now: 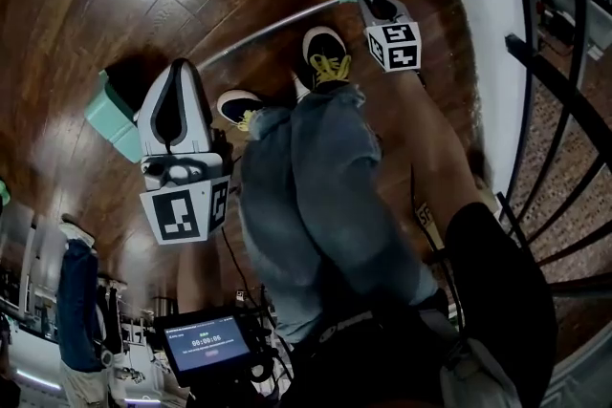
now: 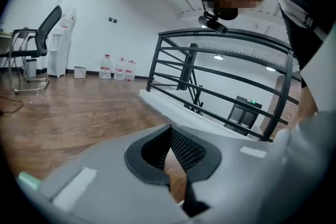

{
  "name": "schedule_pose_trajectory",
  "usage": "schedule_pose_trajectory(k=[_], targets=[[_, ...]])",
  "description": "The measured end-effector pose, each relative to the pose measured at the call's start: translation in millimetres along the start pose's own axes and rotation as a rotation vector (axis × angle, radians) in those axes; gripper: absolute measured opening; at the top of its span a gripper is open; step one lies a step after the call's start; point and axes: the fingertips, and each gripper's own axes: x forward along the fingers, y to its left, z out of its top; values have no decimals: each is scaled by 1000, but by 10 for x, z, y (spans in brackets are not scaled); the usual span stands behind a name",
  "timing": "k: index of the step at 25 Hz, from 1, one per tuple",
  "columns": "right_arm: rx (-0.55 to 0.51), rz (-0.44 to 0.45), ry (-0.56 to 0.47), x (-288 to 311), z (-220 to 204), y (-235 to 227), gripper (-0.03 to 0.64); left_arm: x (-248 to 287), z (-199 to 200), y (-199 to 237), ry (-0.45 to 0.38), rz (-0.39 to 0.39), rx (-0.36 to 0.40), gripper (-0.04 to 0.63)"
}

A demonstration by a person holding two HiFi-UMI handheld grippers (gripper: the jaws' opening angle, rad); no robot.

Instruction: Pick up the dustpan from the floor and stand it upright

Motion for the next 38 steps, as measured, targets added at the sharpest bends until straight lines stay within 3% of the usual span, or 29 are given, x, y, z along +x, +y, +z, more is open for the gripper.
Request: schedule_pose_trajectory(k=[4,12,18,23,27,30,34,38], targets=[[-72,-10,-82,-462,718,177,66,-254,439,-50,-20,31,-22,20],[-329,-20,-283,-1879,2590,943,84,-1038,1841,-375,-113,45,9,20],[-634,-82,-396,-2652,3572,1622,89,-1564,2676,-431,-220,102,49,20],[-1009,-145,-473,-3055,4064,2559,81,-2195,3145,-258,-291,198,58,20],[-1285,-152,-562,-3222,4213,3421,78,-2764,3205,-37,-359,306,21,20],[-1479,-112,-682,-3399,4083,4193,78,-3167,3174,187,-379,403,15,20],[-1686,8,-866,-3691,3626,5044,79,-3618,2933,507,-374,537,-35,20],[-1944,157,-1078,-4049,3000,5587,78,-4038,2754,660,-399,645,-70,20]])
